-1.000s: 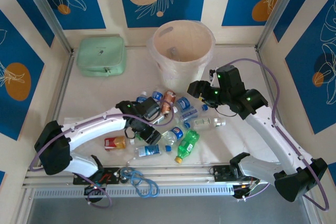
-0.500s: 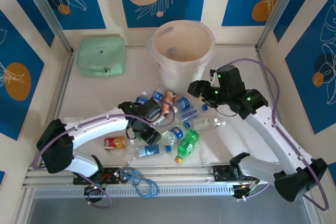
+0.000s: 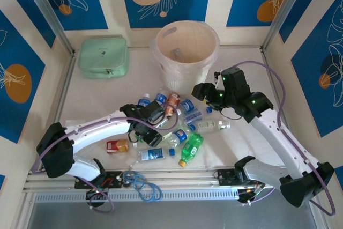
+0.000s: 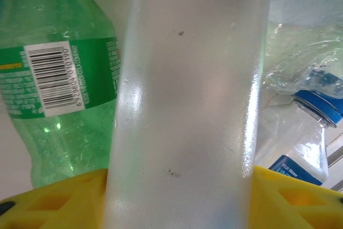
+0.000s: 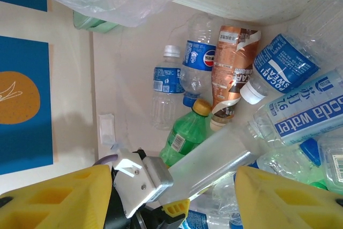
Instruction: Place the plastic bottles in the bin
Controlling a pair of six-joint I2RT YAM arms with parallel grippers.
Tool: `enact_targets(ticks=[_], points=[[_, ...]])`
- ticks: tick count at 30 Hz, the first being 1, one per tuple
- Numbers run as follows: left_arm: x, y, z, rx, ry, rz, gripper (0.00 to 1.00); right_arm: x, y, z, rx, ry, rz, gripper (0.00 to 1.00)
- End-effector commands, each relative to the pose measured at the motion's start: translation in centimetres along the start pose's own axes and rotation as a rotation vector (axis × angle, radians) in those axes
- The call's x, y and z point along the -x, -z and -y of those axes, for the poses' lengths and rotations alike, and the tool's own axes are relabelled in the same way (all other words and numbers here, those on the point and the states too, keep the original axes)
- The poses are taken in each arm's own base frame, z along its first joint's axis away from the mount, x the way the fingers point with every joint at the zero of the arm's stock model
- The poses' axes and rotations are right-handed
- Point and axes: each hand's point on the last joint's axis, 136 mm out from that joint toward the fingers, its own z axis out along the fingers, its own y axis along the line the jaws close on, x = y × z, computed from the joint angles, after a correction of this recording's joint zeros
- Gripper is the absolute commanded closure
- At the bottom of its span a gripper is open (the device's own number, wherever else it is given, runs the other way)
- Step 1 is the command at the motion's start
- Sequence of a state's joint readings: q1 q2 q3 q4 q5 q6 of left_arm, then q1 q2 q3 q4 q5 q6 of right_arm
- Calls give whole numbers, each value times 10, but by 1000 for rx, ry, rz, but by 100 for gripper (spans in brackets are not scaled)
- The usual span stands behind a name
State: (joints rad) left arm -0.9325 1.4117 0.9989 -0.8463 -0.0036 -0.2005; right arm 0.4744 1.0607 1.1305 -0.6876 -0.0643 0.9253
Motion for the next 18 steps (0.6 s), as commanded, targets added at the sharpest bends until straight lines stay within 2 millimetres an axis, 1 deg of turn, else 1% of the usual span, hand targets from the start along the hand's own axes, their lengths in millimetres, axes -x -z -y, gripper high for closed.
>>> enact_targets(ticks=[1, 6, 11, 14, 18], points=[[6, 20, 1, 11, -20, 62, 41, -1, 6, -4, 29, 3, 4, 38], [12, 37, -1, 23, -27, 116, 44, 1, 9, -6, 34, 3, 10, 38], [20, 61, 4, -6, -45, 203, 44, 4, 17, -11, 55, 2, 16, 38], [28, 79, 6, -20, -54, 277, 44, 13, 27, -21, 119, -13, 18, 37], [38, 101, 10, -43, -57, 356, 45, 29, 43, -35, 255, -70, 6, 37]])
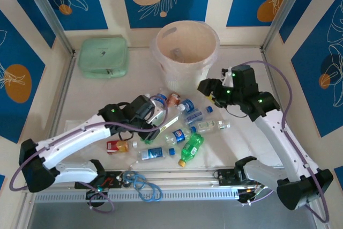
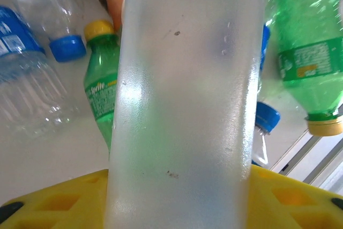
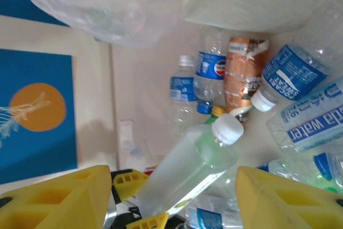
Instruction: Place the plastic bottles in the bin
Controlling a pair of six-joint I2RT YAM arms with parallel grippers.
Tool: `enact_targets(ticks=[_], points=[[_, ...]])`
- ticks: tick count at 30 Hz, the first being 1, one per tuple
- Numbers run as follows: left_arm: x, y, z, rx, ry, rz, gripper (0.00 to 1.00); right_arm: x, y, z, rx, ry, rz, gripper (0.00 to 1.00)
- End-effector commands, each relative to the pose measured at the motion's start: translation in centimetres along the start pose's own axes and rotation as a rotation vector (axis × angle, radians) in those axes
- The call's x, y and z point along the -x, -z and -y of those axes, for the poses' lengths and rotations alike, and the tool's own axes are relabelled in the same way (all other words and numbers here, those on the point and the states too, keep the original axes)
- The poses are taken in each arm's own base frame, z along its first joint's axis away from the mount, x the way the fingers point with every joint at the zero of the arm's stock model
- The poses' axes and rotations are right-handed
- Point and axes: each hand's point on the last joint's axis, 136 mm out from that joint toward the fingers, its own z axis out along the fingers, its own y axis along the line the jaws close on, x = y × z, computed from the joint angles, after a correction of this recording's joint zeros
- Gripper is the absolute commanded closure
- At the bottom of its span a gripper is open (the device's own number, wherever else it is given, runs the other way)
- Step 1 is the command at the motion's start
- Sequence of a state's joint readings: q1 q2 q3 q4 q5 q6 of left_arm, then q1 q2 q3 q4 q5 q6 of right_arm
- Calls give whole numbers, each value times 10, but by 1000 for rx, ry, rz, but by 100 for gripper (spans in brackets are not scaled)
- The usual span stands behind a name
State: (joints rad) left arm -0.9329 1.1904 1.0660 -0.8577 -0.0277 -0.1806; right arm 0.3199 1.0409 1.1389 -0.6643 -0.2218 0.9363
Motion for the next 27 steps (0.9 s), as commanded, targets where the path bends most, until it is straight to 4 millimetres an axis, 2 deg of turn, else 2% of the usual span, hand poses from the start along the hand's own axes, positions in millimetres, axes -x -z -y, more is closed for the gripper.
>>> enact_targets(ticks=[1, 5, 10, 20, 27], points=[[21, 25, 10, -41, -32, 108, 46, 6, 25, -40, 189, 1, -25, 37], [38, 45, 16, -79, -22, 229, 46, 9, 27, -45, 213, 0, -44, 41], [55, 65, 26, -142, -16, 333, 46, 1, 17, -47, 218, 4, -109, 45], [62, 79, 31, -176, -16, 397, 48, -12, -7, -57, 194, 41, -187, 46], [62, 86, 29, -171, -6, 429, 49, -15, -20, -54, 147, 43, -195, 43]])
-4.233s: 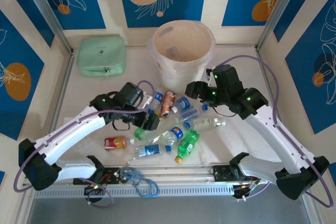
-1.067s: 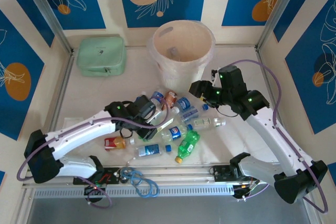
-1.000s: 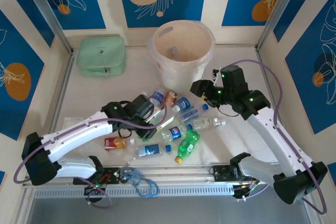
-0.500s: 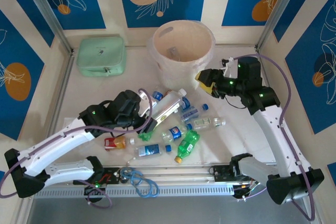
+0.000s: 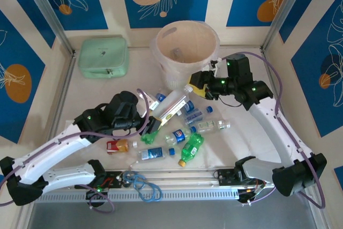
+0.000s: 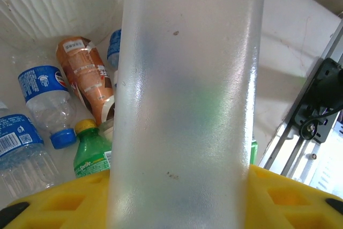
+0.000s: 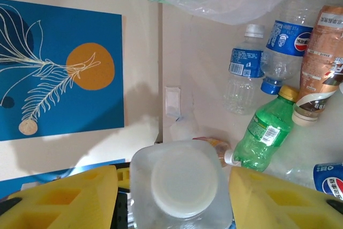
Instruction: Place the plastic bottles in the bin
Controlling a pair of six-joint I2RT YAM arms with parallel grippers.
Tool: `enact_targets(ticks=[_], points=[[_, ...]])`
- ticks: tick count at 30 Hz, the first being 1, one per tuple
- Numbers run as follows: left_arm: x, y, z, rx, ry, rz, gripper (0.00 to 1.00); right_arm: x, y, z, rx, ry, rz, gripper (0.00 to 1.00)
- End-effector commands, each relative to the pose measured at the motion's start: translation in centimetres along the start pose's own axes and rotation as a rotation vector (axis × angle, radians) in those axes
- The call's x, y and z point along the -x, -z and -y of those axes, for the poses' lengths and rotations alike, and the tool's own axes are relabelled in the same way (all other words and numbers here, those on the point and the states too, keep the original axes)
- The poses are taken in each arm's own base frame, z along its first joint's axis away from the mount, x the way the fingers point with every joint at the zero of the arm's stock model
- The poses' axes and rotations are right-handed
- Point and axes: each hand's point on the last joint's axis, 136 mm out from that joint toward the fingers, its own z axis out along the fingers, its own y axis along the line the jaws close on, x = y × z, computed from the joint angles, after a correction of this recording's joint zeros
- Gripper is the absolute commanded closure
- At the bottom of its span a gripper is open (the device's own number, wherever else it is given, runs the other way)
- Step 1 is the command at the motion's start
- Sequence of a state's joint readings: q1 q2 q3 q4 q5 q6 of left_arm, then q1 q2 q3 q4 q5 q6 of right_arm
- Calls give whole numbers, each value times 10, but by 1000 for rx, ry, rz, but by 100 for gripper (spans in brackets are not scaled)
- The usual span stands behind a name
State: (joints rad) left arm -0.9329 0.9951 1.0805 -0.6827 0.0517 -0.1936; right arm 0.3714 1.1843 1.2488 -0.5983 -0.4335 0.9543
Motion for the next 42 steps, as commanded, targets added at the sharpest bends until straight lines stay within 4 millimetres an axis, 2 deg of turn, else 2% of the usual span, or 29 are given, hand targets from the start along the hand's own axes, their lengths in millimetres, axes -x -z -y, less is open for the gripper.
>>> enact_targets(ticks=[1, 9, 20, 22, 25, 27, 29, 34, 38, 42], points=[[14, 10, 9, -32, 1, 64, 49, -2, -2, -3, -17, 17, -5, 42], [16, 9, 7, -20, -1, 67, 49, -15, -14, -15, -17, 67, -52, 49], [12, 5, 0, 11, 8, 60, 49, -17, -16, -15, -26, 80, -46, 78], [11, 4, -2, 22, 13, 61, 41, -17, -15, -16, -25, 86, -43, 81], [10, 6, -8, 57, 28, 66, 17, -15, -12, -21, -19, 98, -24, 85], [16, 12, -11, 73, 42, 100, 8, -7, -5, -30, -3, 118, 4, 84], [25, 24, -19, 121, 65, 169, 0, 9, 7, -45, 18, 140, 52, 84], [42, 57, -54, 326, 135, 282, 0, 62, 47, -84, 52, 195, 234, 85], [41, 60, -62, 361, 175, 266, 0, 101, 66, -95, 33, 206, 363, 85], [34, 51, -63, 358, 210, 236, 0, 136, 77, -92, -11, 199, 474, 87]])
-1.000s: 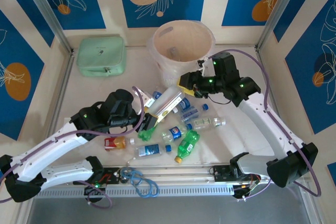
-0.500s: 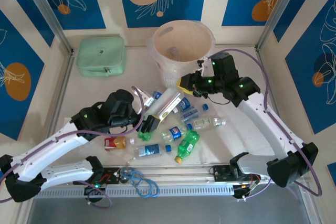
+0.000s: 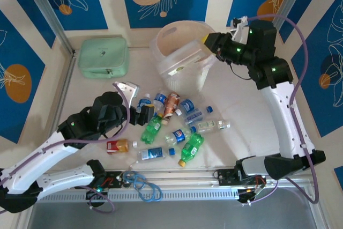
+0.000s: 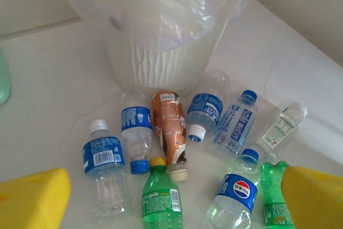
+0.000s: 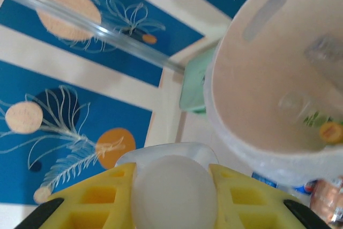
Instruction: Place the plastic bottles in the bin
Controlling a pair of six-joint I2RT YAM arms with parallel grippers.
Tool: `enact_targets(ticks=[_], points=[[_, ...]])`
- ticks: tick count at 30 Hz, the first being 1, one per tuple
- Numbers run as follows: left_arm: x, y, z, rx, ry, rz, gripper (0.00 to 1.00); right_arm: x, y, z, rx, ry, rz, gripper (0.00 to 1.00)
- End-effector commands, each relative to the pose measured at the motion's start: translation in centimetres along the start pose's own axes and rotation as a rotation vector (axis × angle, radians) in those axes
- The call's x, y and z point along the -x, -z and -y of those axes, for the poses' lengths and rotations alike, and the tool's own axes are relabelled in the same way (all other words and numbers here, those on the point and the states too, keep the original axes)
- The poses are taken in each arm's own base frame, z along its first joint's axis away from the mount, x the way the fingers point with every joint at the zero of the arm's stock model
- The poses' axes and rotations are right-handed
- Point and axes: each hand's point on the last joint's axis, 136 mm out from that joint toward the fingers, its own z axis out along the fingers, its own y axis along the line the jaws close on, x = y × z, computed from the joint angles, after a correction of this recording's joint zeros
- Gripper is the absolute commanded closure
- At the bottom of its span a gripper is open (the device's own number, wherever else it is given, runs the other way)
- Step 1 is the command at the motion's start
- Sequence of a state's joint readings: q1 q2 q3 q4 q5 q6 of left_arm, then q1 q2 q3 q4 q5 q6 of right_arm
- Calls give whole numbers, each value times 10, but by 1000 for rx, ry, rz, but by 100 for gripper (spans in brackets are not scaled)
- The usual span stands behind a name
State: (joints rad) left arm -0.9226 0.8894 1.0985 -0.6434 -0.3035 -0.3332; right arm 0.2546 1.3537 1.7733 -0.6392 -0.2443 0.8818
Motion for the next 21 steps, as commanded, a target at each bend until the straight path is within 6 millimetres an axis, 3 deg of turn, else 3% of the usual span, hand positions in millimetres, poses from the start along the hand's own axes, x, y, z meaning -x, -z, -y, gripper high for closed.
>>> enact_targets(ticks=[1, 6, 10, 15, 21], points=[[-4, -3, -10, 53, 57, -21, 1, 27, -9, 17, -65, 6, 77, 87], [-17, -16, -8, 0, 188, -62, 2, 57, -26, 35, -99, -19, 93, 87], [-24, -26, -13, -19, 319, -88, 4, 67, -50, 56, -139, -39, 51, 89], [-44, -38, -34, 34, 473, -180, 8, 64, -78, 68, -187, -15, -18, 92], [-66, -45, -55, 68, 603, -243, 12, 49, -105, 68, -225, 46, -95, 92]])
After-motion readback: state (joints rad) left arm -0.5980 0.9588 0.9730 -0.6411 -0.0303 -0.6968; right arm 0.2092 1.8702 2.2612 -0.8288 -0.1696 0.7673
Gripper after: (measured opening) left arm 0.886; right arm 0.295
